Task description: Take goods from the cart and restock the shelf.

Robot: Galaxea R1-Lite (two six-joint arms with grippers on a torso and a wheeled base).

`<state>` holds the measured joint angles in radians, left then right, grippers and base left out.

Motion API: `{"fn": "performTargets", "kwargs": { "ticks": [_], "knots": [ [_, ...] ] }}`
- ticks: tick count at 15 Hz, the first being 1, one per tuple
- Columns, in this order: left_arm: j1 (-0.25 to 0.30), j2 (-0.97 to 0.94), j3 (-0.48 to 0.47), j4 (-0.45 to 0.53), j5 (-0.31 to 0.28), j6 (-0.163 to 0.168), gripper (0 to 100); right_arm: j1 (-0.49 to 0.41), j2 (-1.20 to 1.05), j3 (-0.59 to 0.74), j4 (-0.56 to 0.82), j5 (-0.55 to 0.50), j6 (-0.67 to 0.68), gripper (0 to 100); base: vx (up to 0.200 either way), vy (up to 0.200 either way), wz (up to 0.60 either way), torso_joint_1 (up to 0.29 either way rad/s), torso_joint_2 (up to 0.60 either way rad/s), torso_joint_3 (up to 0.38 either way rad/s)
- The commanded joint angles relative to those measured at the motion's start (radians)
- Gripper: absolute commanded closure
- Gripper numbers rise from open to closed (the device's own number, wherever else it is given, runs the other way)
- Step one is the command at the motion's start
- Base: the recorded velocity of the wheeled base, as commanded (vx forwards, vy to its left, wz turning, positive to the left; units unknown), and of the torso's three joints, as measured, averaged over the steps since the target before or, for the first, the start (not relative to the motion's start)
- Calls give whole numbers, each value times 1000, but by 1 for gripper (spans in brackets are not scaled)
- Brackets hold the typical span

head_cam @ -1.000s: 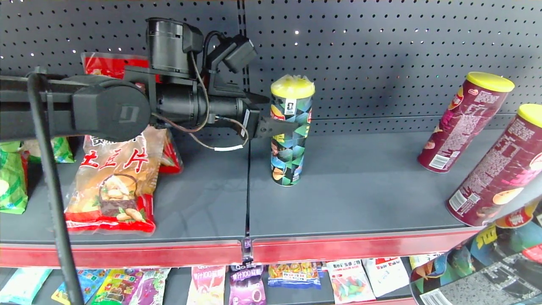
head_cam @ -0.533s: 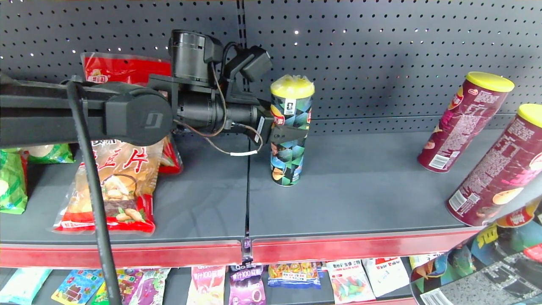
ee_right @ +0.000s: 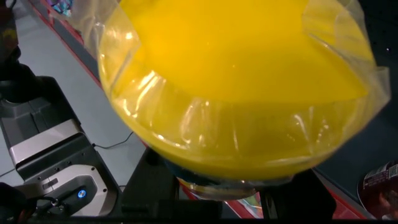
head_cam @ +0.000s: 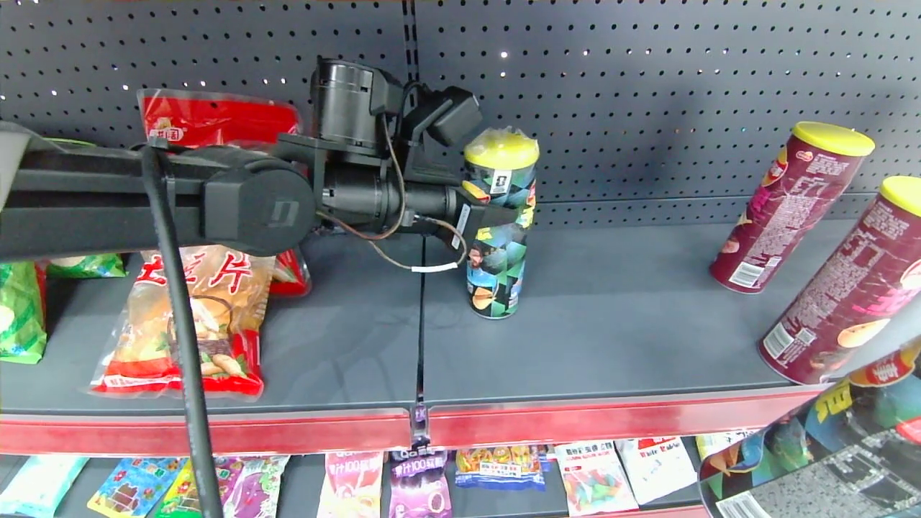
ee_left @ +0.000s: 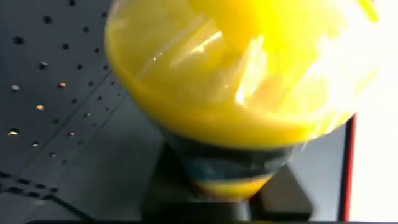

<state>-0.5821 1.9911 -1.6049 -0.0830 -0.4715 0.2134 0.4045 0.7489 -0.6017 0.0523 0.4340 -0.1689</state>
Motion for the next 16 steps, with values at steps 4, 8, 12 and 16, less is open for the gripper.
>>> {"fn": "performTargets", "kwargs": {
  "ticks": [4, 8, 12, 16],
  "knots": [
    [-33, -75, 46, -1, 76, -11, 100, 1, 0, 0, -2, 0, 0, 100, 0, 0, 0, 0, 0, 0],
    [-110, -192, 151, -3, 251, -72, 100, -3, -2, 0, -2, 0, 0, 100, 0, 0, 0, 0, 0, 0],
    [-196, -245, 290, -164, 467, -195, 100, -12, 0, 0, -2, 2, 0, 100, 0, 0, 0, 0, 0, 0],
    [-222, -347, 519, -276, 557, -209, 100, -13, 4, -1, -2, 2, 2, 100, 0, 0, 0, 0, 0, 0]
  ]
}}
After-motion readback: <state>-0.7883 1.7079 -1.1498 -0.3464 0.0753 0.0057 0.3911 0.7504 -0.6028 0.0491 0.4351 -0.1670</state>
